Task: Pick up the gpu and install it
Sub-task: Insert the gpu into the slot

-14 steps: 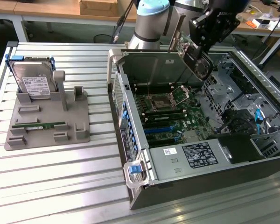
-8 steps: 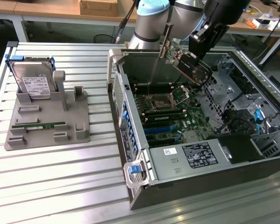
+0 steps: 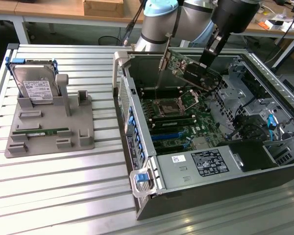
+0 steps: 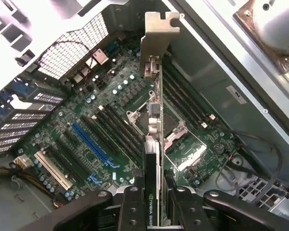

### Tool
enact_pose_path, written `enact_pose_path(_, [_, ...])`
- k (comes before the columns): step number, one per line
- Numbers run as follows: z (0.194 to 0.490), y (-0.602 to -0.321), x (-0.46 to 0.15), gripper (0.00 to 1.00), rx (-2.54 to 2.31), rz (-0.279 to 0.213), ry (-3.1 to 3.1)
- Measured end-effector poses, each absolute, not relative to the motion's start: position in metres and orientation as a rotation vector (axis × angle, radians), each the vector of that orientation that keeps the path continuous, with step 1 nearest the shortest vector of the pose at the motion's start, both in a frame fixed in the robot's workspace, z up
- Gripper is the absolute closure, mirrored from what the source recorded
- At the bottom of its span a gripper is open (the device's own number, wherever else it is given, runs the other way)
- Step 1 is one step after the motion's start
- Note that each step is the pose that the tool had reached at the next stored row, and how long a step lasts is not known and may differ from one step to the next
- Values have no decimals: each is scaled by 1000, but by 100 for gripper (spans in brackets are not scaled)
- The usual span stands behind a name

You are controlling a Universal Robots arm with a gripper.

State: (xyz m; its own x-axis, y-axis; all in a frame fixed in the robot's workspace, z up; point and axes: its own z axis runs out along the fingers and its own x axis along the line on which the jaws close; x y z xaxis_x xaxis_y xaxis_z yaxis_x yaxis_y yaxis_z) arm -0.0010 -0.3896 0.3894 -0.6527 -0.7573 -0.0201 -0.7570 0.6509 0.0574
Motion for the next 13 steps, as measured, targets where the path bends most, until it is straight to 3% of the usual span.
enact_pose_path(13, [378,-390,0,74,1818,-91,-2540])
